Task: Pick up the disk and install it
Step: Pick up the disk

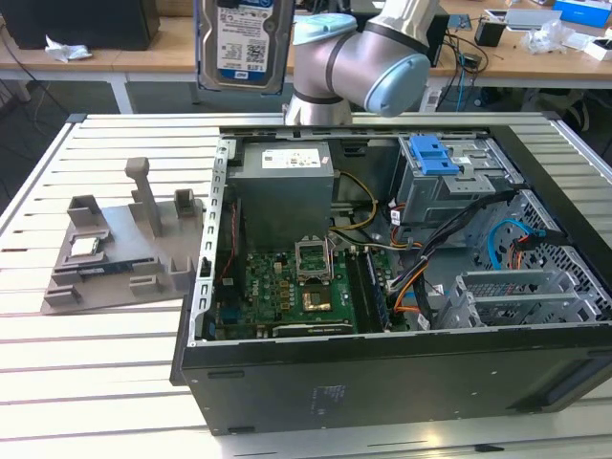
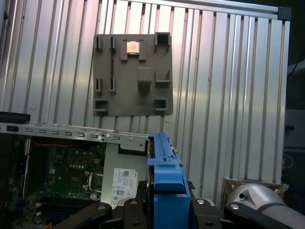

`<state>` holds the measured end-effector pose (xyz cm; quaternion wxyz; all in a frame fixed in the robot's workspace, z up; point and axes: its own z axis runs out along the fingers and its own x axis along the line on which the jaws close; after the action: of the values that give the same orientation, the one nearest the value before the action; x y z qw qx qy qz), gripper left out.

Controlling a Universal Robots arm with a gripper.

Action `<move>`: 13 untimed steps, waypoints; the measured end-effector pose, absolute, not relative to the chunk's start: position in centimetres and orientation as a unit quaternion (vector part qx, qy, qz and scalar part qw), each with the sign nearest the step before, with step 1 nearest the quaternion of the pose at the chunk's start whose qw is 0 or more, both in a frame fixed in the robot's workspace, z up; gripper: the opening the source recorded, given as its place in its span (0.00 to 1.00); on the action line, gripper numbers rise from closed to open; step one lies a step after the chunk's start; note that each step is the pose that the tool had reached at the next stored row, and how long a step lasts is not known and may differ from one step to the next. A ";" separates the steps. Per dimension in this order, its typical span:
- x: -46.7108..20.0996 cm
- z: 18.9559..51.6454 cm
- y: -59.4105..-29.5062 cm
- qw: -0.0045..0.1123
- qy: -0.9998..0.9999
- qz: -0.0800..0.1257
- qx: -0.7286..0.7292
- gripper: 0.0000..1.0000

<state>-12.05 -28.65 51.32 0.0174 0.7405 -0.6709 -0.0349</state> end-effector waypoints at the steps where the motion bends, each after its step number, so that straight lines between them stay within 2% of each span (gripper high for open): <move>1: -11.3 51.3 -28.7 0.017 -0.671 -0.035 0.741 0.37; 8: -8.3 51.3 -28.8 0.018 -0.671 -0.036 0.740 0.37; 13: -7.9 51.1 -30.0 0.015 -0.673 -0.038 0.739 0.37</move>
<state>-7.94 -30.01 51.14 0.0149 0.7385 -0.6730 -0.0383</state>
